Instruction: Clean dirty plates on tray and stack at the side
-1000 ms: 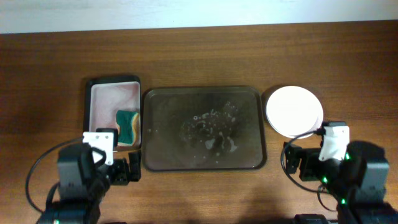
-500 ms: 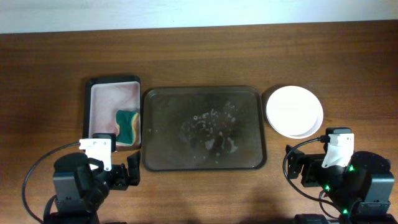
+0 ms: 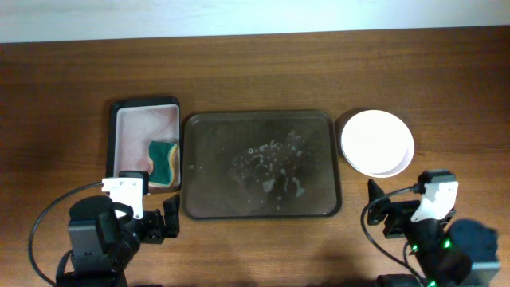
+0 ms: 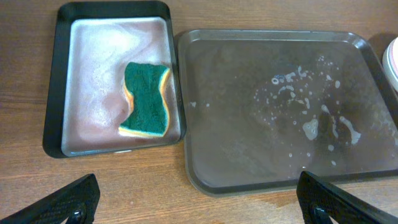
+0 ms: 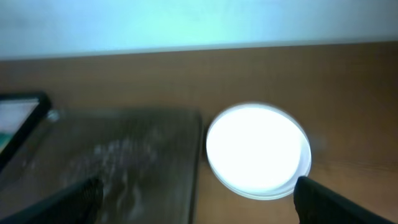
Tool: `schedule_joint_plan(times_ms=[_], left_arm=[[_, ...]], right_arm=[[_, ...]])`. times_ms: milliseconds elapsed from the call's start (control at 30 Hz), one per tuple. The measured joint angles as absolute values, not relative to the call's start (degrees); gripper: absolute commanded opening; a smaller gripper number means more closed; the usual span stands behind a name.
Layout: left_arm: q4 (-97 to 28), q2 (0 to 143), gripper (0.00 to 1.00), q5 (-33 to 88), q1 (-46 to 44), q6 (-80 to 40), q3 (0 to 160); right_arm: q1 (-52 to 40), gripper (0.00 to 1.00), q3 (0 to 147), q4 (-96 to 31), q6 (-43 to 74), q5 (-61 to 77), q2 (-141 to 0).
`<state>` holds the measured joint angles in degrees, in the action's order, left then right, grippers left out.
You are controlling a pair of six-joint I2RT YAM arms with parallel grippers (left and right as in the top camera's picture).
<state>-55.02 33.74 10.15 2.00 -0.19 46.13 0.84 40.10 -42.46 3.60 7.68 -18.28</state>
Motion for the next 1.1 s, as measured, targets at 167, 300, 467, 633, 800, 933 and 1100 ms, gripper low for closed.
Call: schedule_joint_plan(times_ms=[167,300,467,633,800,933,1100], left_arm=[[-55.00,33.74,0.99,10.15,2.00,-0.19,46.02],[-55.02,33.74,0.99,10.15,2.00,-0.19,45.95],[-55.02,33.74,0.99,10.15,2.00,-0.19,45.95],[-55.02,33.74,0.99,10.15,2.00,-0.19,45.95],[-55.00,33.74,0.99,10.15,2.00,-0.19,45.95],[-55.02,33.74,0.99,10.15,2.00,-0.19,45.95],[-55.02,33.74,0.99,10.15,2.00,-0.19,45.95]], right_arm=[[-1.52,0.99,26.61,-26.61,3.57,7.27,-7.60],[-1.93,0.99,15.66,-12.60,3.60,6.94,-1.76],[-1.98,0.99,6.31,3.92,3.60,6.35,-0.84],[-2.00,0.99,0.60,8.47,2.94,5.15,-0.80],[-2.02,0.99,0.60,-1.23,1.08,4.95,-0.64],[-2.04,0.99,0.60,-3.84,0.82,4.95,-0.67],[-2.04,0.99,0.60,-3.84,0.78,4.95,-0.67]])
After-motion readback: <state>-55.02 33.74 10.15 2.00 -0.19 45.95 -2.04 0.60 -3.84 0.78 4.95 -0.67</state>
